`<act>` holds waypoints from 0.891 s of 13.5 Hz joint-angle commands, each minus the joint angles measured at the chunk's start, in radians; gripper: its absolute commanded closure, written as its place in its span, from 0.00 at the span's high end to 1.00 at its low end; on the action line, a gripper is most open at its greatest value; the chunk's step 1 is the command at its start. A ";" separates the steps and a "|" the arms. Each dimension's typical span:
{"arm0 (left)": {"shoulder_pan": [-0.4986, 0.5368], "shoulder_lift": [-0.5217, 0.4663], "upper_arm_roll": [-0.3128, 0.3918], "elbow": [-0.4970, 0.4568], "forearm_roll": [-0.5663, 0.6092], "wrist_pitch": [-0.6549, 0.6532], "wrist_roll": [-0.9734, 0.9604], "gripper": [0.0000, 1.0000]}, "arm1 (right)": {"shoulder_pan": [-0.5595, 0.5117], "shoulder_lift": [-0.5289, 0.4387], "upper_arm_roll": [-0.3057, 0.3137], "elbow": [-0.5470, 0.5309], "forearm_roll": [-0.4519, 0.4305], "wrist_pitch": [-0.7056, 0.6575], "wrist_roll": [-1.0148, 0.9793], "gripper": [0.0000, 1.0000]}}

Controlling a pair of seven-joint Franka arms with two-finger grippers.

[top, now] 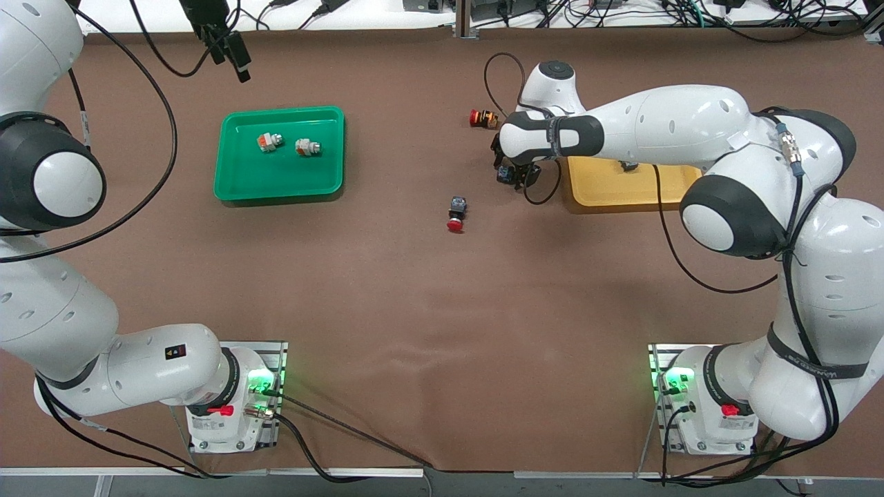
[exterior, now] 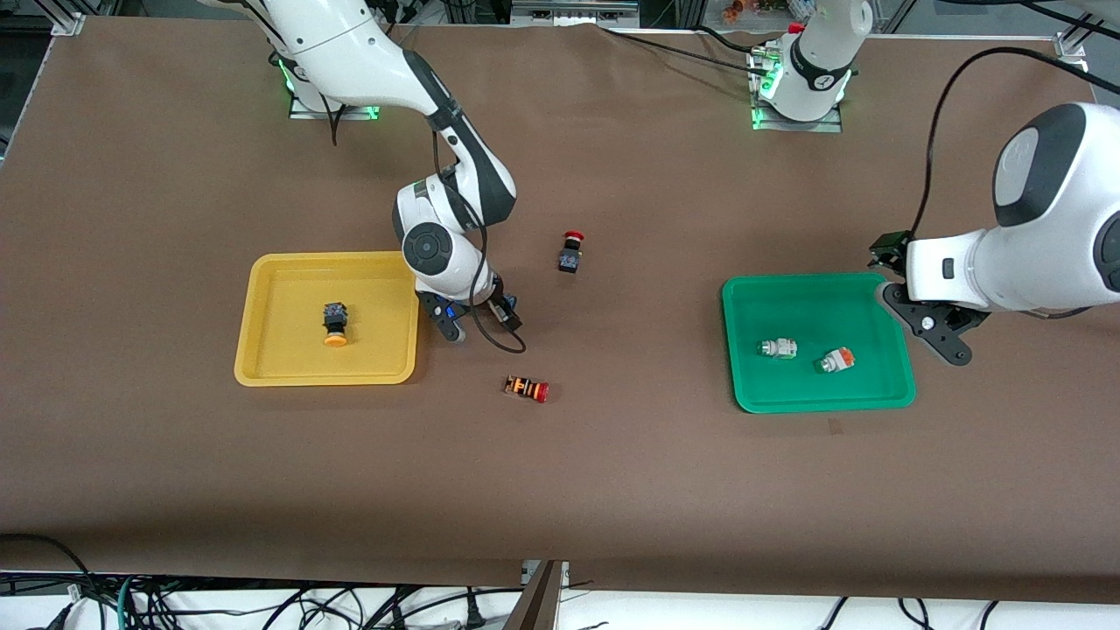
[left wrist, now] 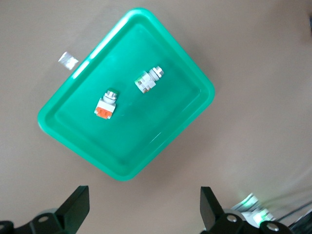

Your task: Place green and yellow buttons in trays

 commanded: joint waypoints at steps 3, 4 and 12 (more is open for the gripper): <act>-0.183 -0.126 0.216 -0.006 -0.040 -0.012 -0.293 1.00 | 0.001 -0.028 0.007 -0.011 -0.001 0.006 -0.090 0.16; -0.194 -0.160 0.256 -0.037 -0.087 0.029 -0.314 1.00 | 0.001 -0.038 0.005 -0.011 -0.001 -0.012 -0.119 0.10; -0.260 -0.417 0.396 -0.356 -0.126 0.264 -0.546 1.00 | 0.001 -0.158 -0.244 -0.049 -0.056 -0.342 -0.781 0.10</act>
